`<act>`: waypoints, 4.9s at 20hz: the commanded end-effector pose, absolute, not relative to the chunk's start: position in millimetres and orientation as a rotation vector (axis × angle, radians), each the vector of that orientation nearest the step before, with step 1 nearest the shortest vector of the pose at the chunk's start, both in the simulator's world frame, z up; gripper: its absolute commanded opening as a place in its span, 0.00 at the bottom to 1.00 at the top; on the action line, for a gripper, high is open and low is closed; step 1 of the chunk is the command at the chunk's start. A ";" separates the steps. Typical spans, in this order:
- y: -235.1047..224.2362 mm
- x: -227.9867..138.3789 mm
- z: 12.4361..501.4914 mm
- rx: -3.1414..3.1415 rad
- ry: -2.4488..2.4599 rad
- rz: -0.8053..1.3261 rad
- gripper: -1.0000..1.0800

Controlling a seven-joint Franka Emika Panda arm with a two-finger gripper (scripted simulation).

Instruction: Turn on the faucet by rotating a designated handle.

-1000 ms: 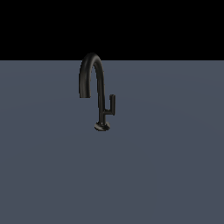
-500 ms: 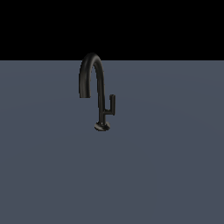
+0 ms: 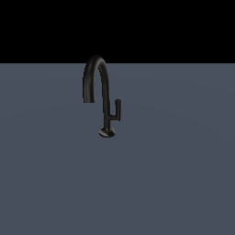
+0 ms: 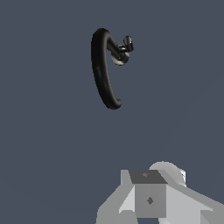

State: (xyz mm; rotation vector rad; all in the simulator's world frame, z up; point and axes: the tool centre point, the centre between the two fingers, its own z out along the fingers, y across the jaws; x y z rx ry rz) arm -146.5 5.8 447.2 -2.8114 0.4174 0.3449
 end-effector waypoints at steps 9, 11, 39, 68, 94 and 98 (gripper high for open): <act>0.0 -85.7 411.8 -2.552 0.648 0.540 0.00; -1.7 -74.5 403.5 -2.497 0.689 0.575 0.00; -23.3 49.5 225.5 -1.497 1.189 1.006 0.00; -8.5 58.1 145.6 -1.069 1.305 1.109 0.00; 3.6 -12.7 144.6 -1.069 1.305 1.106 0.00; 6.4 -29.0 138.1 -1.068 1.305 1.108 0.00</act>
